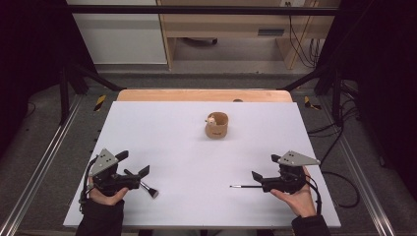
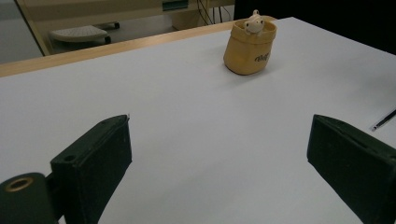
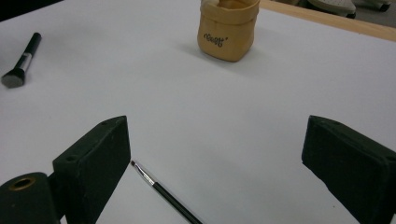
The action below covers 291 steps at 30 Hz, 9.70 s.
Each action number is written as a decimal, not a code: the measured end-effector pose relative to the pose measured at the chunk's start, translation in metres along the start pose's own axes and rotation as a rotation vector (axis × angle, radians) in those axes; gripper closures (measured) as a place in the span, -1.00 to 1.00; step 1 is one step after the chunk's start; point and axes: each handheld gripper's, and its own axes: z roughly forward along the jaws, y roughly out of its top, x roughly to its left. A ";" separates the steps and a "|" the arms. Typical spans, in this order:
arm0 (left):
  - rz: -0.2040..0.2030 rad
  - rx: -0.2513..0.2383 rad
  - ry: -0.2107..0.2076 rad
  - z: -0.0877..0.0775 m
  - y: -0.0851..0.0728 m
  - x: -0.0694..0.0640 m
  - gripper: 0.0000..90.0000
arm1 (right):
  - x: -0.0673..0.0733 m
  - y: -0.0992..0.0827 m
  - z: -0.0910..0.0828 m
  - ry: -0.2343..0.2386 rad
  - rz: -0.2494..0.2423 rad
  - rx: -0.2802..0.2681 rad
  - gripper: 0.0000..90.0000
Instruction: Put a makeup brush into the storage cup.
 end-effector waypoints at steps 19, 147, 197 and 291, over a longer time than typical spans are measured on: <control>0.012 0.006 -0.005 0.003 0.000 -0.003 -0.87 | 0.016 -0.021 0.021 0.018 -0.055 0.175 -0.73; 0.044 0.048 -0.031 0.012 -0.002 -0.009 -0.86 | 0.030 0.011 0.084 0.021 -0.152 0.727 0.64; 0.042 0.043 -0.032 0.011 -0.002 -0.009 -0.86 | 0.036 0.039 0.052 -0.013 -0.099 0.507 0.91; 0.024 0.036 -0.022 0.012 -0.004 -0.005 -0.87 | -0.014 0.123 0.033 -0.133 0.195 -0.322 0.91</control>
